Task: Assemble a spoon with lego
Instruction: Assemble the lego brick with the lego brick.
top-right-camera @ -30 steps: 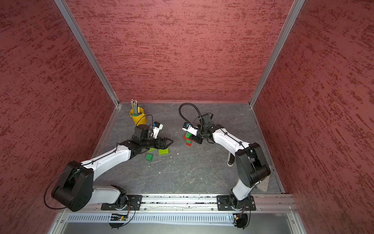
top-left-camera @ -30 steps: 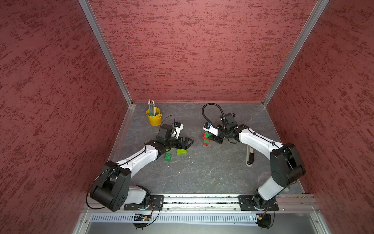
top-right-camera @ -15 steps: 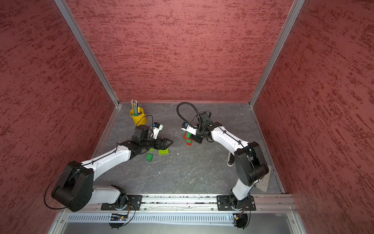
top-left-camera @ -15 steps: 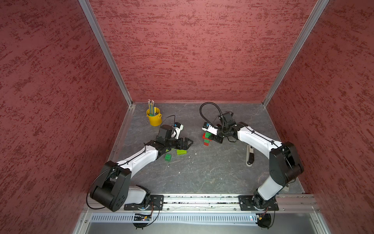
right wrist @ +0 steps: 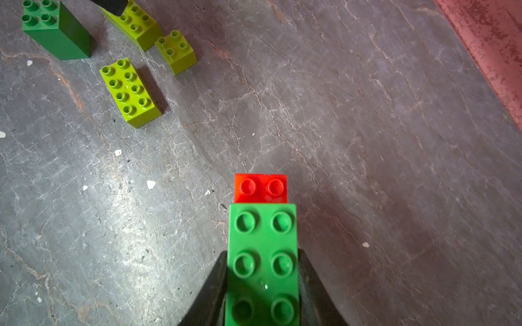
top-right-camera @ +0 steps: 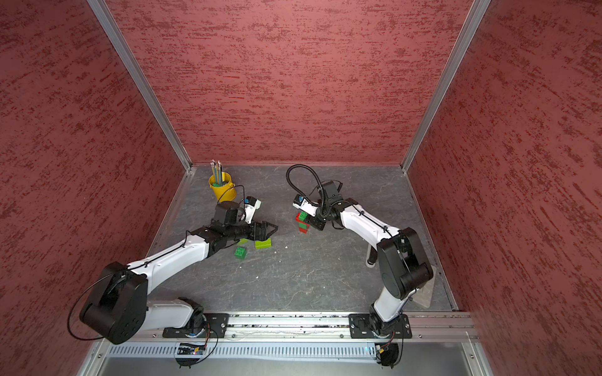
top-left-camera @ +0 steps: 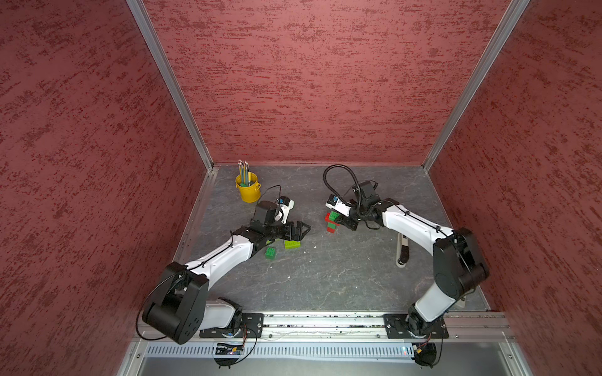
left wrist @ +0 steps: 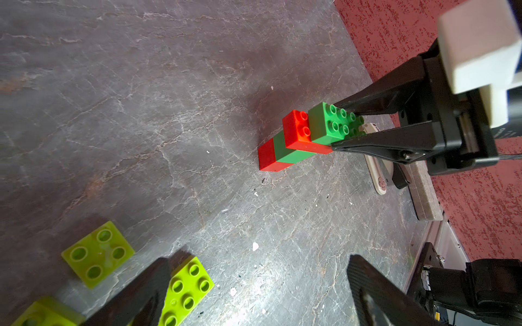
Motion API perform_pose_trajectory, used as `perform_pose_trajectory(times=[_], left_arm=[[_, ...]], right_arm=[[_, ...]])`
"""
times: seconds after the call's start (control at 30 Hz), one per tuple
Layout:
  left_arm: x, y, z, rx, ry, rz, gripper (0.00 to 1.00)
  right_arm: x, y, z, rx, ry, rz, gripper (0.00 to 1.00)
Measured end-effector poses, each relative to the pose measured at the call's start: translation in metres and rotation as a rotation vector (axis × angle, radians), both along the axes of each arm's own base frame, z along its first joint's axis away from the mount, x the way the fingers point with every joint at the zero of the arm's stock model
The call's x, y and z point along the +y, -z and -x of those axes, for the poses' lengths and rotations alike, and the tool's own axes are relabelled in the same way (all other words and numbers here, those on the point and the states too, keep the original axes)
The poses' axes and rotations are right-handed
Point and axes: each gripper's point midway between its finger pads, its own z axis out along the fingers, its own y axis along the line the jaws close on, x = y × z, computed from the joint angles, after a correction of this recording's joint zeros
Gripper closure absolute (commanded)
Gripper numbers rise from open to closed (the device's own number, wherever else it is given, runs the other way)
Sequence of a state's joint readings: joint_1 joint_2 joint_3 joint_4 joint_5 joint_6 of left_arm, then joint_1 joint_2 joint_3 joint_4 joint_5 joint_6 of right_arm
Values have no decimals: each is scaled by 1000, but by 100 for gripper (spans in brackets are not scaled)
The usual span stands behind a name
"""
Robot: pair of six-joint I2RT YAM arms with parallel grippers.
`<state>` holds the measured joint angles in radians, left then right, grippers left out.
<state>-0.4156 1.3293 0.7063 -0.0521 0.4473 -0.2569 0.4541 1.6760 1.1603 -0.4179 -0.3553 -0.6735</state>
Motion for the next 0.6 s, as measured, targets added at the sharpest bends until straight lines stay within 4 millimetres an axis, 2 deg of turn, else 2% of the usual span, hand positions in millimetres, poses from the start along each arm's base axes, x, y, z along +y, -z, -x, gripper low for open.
perform_pose_trajectory(times=[0.17,0.6], left_arm=[[0,-1,0,-3,-2,0,0],[1,2,1,3,-4,-3,0]], right_arm=[[0,0,-1,-4,0,1,82],[-1,-1,-2,29,3,37,53]])
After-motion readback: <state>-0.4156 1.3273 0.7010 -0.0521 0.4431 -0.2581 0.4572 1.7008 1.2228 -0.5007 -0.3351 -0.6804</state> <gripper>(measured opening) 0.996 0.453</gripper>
